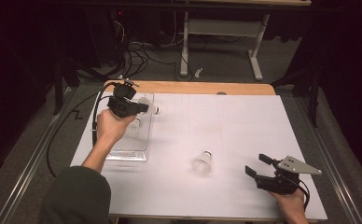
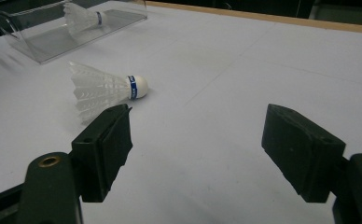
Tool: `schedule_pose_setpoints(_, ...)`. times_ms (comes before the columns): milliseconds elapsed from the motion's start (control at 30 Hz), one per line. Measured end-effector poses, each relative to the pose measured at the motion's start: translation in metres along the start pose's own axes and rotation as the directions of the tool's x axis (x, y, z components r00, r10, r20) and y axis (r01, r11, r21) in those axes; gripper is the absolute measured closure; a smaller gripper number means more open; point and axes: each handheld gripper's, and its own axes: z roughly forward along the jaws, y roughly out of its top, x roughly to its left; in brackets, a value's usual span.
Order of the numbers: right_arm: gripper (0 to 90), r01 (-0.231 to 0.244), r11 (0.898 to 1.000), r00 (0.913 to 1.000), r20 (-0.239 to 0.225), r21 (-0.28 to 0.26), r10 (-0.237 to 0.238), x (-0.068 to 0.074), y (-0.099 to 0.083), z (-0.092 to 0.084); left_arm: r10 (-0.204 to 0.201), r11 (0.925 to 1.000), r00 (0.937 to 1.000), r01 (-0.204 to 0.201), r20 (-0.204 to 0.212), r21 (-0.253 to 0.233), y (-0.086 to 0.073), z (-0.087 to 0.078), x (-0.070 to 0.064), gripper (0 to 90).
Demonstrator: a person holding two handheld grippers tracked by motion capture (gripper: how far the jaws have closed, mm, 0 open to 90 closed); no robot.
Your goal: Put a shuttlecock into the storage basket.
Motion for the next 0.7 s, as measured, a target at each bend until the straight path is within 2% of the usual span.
schedule_pose_setpoints(300,24.5,-0.001,1.000,1.0000,0.000,-0.001,0.001,0.000,0.000,0.000,-0.040,0.9989,0.9986,0.039,-0.035,-0.028,-0.002,-0.004,0.011,90.0)
schedule_pose_setpoints(700,24.4,-0.004,1.000,1.0000,0.000,0.000,0.004,0.000,0.000,0.000,-0.088,0.9957,0.9918,0.085,-0.092,-0.036,-0.001,0.000,0.027,90.0)
